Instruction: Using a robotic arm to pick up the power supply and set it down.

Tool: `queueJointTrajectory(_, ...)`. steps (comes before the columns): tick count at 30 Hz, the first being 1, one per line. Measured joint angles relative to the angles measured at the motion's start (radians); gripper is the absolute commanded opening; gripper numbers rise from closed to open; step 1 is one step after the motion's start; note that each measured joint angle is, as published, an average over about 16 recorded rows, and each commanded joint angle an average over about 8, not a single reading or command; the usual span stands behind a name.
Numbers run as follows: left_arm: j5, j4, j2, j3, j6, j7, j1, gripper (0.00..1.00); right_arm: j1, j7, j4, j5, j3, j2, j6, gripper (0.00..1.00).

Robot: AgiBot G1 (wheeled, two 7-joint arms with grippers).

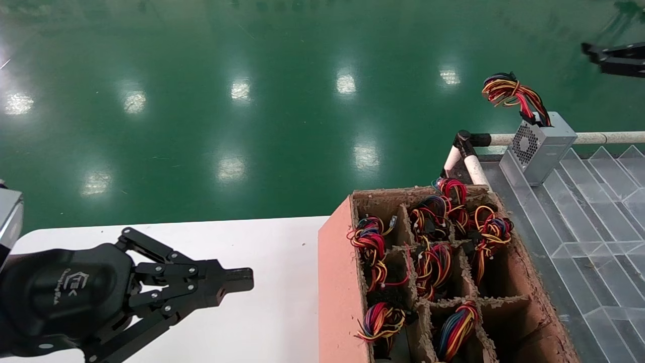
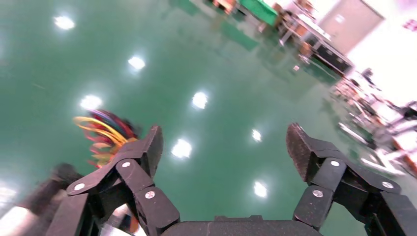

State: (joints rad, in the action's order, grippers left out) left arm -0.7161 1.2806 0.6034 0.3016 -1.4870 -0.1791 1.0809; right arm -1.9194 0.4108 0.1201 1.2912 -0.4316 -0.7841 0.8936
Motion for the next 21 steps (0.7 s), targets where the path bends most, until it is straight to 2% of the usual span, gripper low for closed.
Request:
queueJointTrajectory(9, 0.0, 0.0, 0.0, 0.0, 0.0, 0.0, 0.0, 0.0, 0.132, -0.094, 0.183, -0.088, 0.024, 0.027, 0.093, 1.0)
queueJointTrajectory(10, 0.0, 0.0, 0.0, 0.0, 0.0, 0.0, 0.0, 0.03, 0.148, -0.105, 0.204, -0.098, 0.026, 0.03, 0.105, 1.0)
queueJointTrajectory(17, 0.001, 0.0, 0.0, 0.001, 0.0, 0.0, 0.0, 0.9, 0.255, -0.181, 0.352, -0.169, 0.046, 0.052, 0.181, 1.0)
queueJointTrajectory(18, 0.001, 0.0, 0.0, 0.001, 0.0, 0.0, 0.0, 1.0, 0.271, -0.192, 0.373, -0.18, 0.049, 0.055, 0.192, 1.0)
queueJointTrajectory(21, 0.001, 0.0, 0.0, 0.001, 0.0, 0.001, 0.0, 1.0, 0.317, -0.225, 0.436, -0.21, 0.057, 0.065, 0.225, 1.0)
